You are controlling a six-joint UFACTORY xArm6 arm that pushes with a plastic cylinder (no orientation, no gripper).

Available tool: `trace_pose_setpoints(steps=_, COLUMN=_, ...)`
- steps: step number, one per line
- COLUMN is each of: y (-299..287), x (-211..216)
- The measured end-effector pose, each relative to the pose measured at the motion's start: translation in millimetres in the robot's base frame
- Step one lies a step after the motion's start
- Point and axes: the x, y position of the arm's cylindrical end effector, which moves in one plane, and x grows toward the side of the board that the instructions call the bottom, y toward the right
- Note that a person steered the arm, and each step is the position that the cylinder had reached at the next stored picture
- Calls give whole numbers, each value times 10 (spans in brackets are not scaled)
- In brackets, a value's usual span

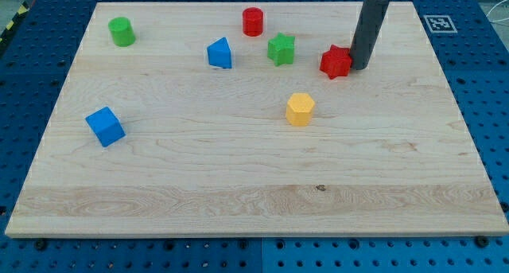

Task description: Move the red star towards top right of the board

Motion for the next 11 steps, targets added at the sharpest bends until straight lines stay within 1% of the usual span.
trace_pose_setpoints(steps=1, y=-15, x=280)
trace_pose_setpoints(steps=2, y=-105, x=436)
trace_pose_setpoints(steps=4, y=-387, x=451)
trace_pose_setpoints(steps=5, y=-459, x=363)
trace_pose_setpoints(steps=6, y=-457, x=157)
trace_pose_setpoints(steps=10, y=-172, x=-900)
trace_pose_setpoints(steps=11, y=-157, x=-1000)
